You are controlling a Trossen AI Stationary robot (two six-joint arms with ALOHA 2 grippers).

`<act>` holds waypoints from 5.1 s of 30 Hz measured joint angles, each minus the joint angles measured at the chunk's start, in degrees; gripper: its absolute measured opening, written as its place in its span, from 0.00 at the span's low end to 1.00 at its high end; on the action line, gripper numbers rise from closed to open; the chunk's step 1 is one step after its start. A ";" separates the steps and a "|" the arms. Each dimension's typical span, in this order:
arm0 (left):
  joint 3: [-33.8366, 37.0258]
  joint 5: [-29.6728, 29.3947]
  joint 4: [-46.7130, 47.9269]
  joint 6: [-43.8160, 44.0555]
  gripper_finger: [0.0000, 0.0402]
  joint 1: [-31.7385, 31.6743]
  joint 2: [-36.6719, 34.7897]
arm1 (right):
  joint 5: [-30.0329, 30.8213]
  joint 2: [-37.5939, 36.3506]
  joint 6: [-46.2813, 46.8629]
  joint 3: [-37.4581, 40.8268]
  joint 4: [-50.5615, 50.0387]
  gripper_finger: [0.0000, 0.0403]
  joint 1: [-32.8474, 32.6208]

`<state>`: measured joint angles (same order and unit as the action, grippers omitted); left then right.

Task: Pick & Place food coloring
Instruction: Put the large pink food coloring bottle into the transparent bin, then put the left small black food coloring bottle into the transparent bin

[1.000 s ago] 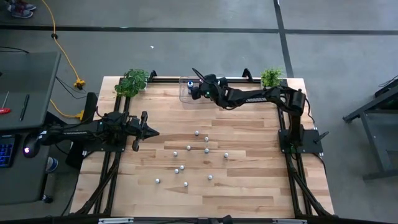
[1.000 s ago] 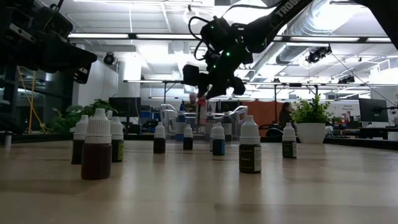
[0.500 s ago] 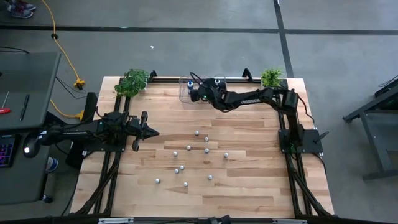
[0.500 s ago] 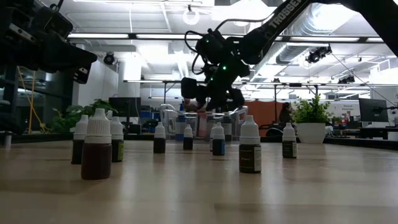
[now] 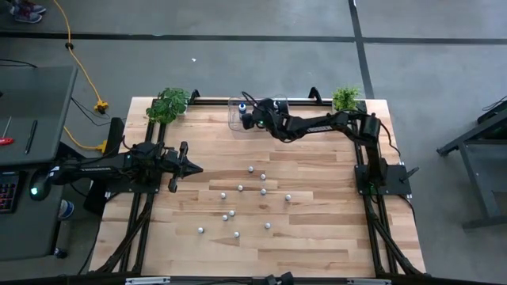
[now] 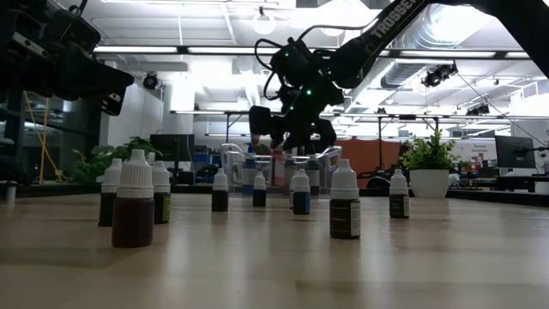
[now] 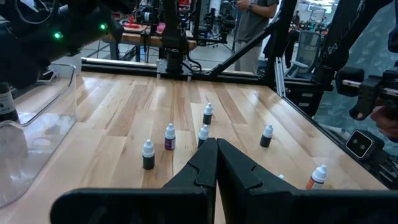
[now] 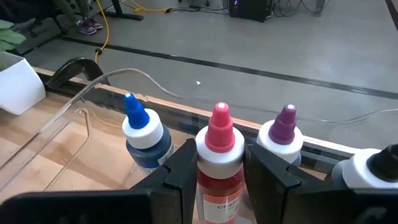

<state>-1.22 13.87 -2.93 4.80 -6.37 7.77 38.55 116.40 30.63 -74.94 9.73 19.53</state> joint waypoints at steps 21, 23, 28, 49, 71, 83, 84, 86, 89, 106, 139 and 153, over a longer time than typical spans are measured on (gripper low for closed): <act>-0.01 -0.74 0.03 0.00 0.01 0.02 0.00 | -4.40 4.79 -1.62 -8.63 -7.04 0.26 1.87; 0.00 -0.74 0.03 0.00 0.01 0.02 0.00 | -4.48 4.79 -1.55 -8.63 -7.21 0.26 2.20; 0.01 -0.76 0.03 0.00 0.01 0.00 -0.02 | -4.78 4.79 -1.50 -8.63 -7.00 0.26 2.68; -0.01 -0.96 0.03 0.00 0.01 0.00 -0.02 | -4.86 4.79 -2.14 -8.63 -7.35 0.31 2.71; -0.01 -0.94 0.03 0.00 0.01 0.02 -0.02 | -5.44 4.79 -4.25 -8.63 -8.21 0.53 1.18; -0.01 -0.92 0.01 0.00 0.01 0.01 -0.01 | -9.46 -1.28 -13.86 -8.60 -14.06 0.53 1.01; -0.01 -0.92 0.03 0.00 0.01 0.02 0.00 | -9.59 -1.56 -14.21 -8.60 -14.42 0.53 1.03; -0.01 -0.92 0.01 0.00 0.01 0.02 -0.02 | -9.89 -2.29 -14.24 -8.62 -15.23 0.53 1.03; 0.00 -0.92 0.01 0.00 0.01 0.02 -0.01 | -10.60 -3.66 -14.24 -8.60 -16.41 0.53 0.98; -0.01 -0.96 0.02 0.00 0.01 0.00 -0.02 | -31.59 -16.86 -21.26 -8.60 -29.89 0.47 -2.68; 0.01 -1.05 0.01 0.00 0.01 0.02 -0.02 | -45.15 -62.05 -20.81 28.46 -32.22 0.08 -20.87; 0.00 -1.05 0.02 0.00 0.01 0.00 -0.01 | -46.34 -89.21 -11.12 58.21 -12.71 0.00 -22.33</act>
<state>-1.22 12.82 -2.91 4.80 -6.37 7.76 -7.78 27.19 19.51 -16.73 -2.98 -2.80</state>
